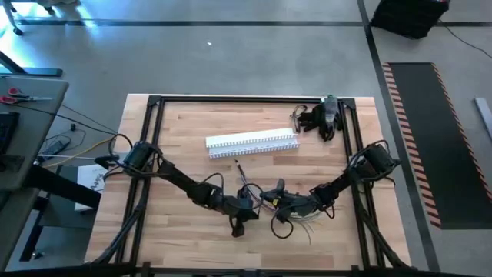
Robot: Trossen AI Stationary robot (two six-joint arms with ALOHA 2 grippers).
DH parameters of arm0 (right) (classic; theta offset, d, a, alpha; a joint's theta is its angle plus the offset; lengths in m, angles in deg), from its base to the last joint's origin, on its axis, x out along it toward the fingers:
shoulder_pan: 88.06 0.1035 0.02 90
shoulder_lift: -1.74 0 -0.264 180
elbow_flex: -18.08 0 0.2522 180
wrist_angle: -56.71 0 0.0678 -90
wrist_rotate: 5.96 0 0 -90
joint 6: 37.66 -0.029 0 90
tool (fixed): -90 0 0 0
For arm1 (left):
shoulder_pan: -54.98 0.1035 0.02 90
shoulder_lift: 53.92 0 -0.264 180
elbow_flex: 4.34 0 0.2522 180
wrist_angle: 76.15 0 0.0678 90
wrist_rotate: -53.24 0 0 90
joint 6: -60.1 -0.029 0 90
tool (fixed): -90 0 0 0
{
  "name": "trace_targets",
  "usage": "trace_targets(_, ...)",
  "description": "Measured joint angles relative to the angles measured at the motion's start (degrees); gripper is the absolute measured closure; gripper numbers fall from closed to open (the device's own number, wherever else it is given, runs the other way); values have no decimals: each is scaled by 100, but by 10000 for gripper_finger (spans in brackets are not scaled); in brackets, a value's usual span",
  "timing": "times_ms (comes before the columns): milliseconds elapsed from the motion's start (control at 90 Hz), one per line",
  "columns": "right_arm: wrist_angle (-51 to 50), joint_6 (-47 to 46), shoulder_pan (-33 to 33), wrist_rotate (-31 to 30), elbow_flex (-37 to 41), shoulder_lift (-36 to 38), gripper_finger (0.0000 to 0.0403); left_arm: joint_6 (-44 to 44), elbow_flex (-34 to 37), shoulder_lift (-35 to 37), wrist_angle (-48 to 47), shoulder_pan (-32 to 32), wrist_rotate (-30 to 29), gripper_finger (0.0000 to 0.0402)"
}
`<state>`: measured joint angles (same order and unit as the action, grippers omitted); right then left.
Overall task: Ziptie cables
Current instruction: Wrap the cable wires with black ziptie
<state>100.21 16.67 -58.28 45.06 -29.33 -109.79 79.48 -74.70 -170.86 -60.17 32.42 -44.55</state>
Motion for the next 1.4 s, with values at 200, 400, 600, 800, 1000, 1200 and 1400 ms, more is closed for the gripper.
trace_targets(200,28,17,0,2,0,0,403,-1,0,0,71,1,26,402)
trace_targets(400,60,-10,0,2,2,0,403,-1,0,0,114,7,26,402)
trace_targets(600,70,-29,0,2,2,0,403,-3,0,-1,168,44,26,402)
trace_targets(800,34,-131,-5,-48,-60,-2,403,-1,0,-1,180,51,26,402)
trace_targets(1000,-37,-410,-15,-171,-87,-2,403,34,0,-1,180,51,24,402)
trace_targets(1200,-57,-683,-15,-250,-68,-2,403,50,0,1,169,40,21,402)
trace_targets(1400,-42,-600,-15,-134,-68,-2,403,52,0,-1,149,40,21,402)
